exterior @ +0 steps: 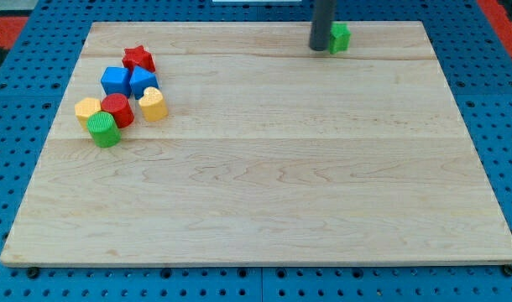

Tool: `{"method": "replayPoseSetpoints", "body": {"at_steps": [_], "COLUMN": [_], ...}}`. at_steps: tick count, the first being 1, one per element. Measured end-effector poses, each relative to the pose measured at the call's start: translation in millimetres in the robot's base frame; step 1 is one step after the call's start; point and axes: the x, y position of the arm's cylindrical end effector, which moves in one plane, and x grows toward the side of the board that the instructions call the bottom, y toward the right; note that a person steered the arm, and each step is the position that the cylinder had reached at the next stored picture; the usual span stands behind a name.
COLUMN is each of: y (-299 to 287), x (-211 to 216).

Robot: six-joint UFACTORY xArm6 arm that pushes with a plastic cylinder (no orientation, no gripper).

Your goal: Move the green star to the top right side of the board

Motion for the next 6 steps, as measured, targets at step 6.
{"method": "replayPoseSetpoints", "body": {"at_steps": [6], "y": [15.3], "x": [81.3]}}
